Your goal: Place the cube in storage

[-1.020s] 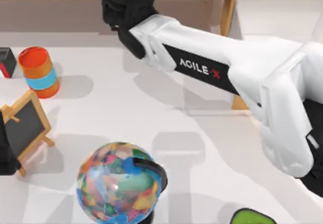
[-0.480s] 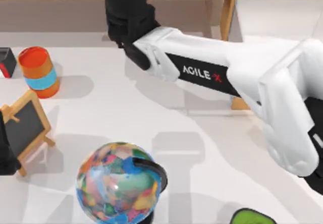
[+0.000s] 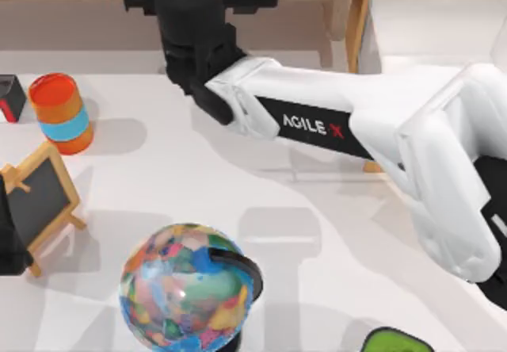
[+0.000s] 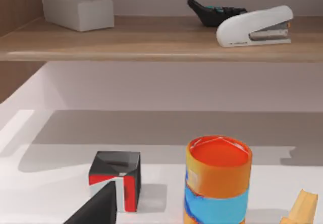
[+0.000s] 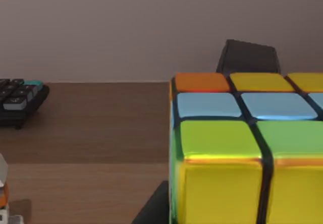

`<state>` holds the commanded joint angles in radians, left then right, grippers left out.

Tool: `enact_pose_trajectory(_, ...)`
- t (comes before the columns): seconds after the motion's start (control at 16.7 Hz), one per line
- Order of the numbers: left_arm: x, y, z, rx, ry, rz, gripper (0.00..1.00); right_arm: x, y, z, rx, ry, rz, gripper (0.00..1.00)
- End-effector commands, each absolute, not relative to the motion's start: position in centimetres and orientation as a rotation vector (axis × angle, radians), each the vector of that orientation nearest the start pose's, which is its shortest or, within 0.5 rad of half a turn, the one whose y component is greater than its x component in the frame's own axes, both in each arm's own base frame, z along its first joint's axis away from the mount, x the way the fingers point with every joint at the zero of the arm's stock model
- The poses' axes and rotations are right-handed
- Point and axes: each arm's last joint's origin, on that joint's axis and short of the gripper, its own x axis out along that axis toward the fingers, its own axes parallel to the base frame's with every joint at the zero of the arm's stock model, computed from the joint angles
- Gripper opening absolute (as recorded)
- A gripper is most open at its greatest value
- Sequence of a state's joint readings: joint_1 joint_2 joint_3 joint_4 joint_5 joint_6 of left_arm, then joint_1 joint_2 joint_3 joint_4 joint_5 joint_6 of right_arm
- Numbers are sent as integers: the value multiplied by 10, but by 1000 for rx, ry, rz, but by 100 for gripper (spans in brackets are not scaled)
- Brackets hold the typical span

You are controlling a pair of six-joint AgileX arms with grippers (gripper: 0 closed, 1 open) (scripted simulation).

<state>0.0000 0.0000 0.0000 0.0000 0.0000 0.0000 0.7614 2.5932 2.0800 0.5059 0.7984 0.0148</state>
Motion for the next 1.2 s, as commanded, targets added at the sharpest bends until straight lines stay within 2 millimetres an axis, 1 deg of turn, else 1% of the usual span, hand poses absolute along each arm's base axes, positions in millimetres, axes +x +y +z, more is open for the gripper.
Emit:
enact_pose_trajectory(0.12, 106, -1, 160, 0, 0, 0, 100, 433, 392, 171, 6, 1, -3, 0)
enact_pose_trajectory(0.24, 106, -1, 160, 0, 0, 0, 100, 434, 391, 186, 16, 7, 22, 0)
enact_pose_trajectory(0.48, 106, -1, 160, 0, 0, 0, 100, 432, 384, 238, 31, 63, 137, 0)
enact_pose_trajectory(0.6, 106, -1, 160, 0, 0, 0, 100, 429, 377, 262, 14, 138, 213, 0)
enact_pose_trajectory(0.72, 106, -1, 160, 0, 0, 0, 100, 426, 365, 278, -17, 252, 286, 0)
enact_pose_trajectory(0.84, 106, -1, 160, 0, 0, 0, 100, 422, 349, 288, -57, 399, 349, 0)
enact_pose_trajectory(0.96, 106, -1, 160, 0, 0, 0, 100, 417, 325, 297, -93, 566, 389, 0)
enact_pose_trajectory(1.08, 106, -1, 160, 0, 0, 0, 100, 413, 296, 304, -118, 738, 402, 0)
enact_pose_trajectory(1.2, 106, -1, 160, 0, 0, 0, 100, 413, 260, 309, -125, 900, 381, 0)
